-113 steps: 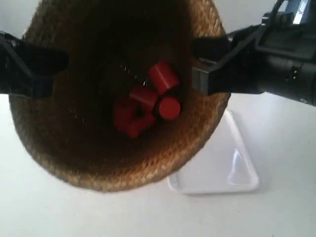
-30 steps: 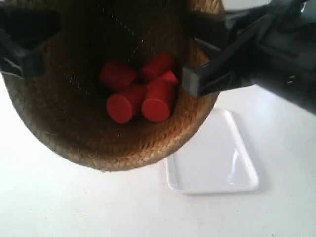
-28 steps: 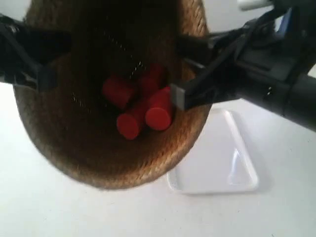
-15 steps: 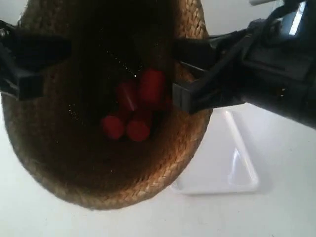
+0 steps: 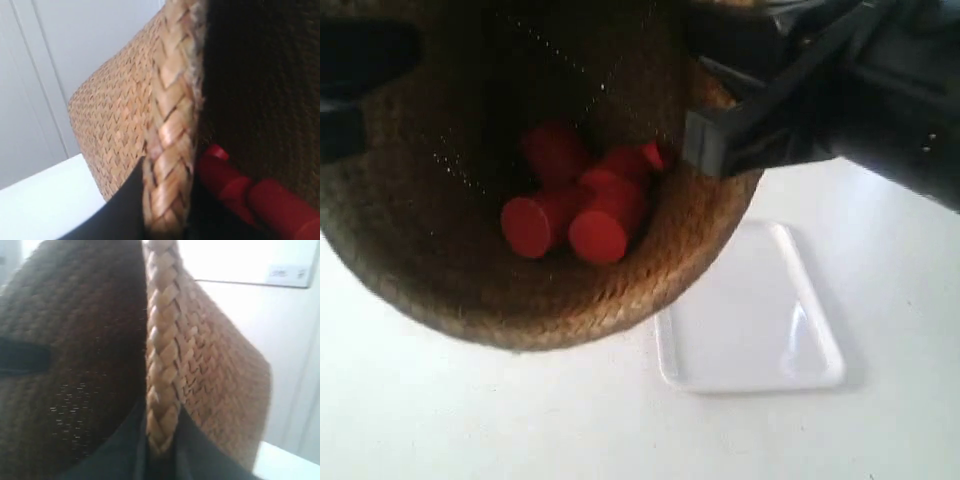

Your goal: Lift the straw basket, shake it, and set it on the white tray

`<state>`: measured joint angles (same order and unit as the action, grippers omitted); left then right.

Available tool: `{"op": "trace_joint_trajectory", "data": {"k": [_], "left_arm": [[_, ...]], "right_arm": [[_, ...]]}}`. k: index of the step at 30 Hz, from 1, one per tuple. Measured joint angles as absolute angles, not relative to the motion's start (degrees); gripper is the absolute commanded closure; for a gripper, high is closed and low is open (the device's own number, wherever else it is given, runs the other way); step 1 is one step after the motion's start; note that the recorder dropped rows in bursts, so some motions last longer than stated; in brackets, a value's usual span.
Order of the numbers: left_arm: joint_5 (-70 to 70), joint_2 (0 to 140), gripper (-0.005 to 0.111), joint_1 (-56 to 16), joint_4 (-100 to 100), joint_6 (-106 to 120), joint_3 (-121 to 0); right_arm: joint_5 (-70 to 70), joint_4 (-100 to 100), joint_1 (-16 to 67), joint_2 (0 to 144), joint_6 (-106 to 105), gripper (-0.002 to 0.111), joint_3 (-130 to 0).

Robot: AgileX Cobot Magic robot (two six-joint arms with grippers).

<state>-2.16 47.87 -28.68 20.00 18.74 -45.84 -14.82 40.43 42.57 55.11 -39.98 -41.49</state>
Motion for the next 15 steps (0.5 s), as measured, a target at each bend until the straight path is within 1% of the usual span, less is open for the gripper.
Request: {"op": "trace_joint_trajectory", "data": {"k": [2, 3, 4, 6, 8, 10, 12, 14, 15], "left_arm": [[-2.82, 50.06, 0.107, -28.44, 19.91, 18.69, -45.47], [-1.13, 50.99, 0.107, -28.44, 19.91, 18.22, -45.6], [1.26, 51.01, 0.107, -28.6, 19.91, 17.97, -46.09], [4.56, 49.02, 0.107, -29.37, 18.76, 17.4, -47.83], [4.17, 46.6, 0.107, -30.03, 17.54, 17.4, -49.04], [1.07, 46.02, 0.107, -30.03, 16.48, 17.67, -49.16], [-1.12, 48.57, 0.107, -29.92, 16.26, 17.91, -48.06], [1.09, 50.8, 0.107, -29.78, 16.04, 16.41, -47.81], [3.17, 51.55, 0.107, -29.78, 15.83, 15.63, -47.81]], "right_arm": [[-17.63, 43.32, 41.61, 58.25, -40.88, 0.108, -41.03], [-16.36, 44.63, 41.49, 59.01, -41.13, 0.108, -41.03], [-12.27, 45.86, 41.49, 59.0, -41.14, 0.108, -41.66], [-7.18, 46.42, 42.06, 57.01, -41.26, 0.108, -43.54], [-6.22, 45.99, 42.93, 54.66, -42.27, 0.108, -44.89], [-10.36, 44.89, 43.33, 54.08, -43.56, 0.108, -44.82], [-16.4, 44.74, 43.33, 56.72, -44.07, 0.108, -43.57], [-16.28, 46.86, 43.33, 59.06, -43.54, 0.108, -43.08], [-13.62, 47.96, 43.33, 59.49, -43.12, 0.108, -43.26]]}}
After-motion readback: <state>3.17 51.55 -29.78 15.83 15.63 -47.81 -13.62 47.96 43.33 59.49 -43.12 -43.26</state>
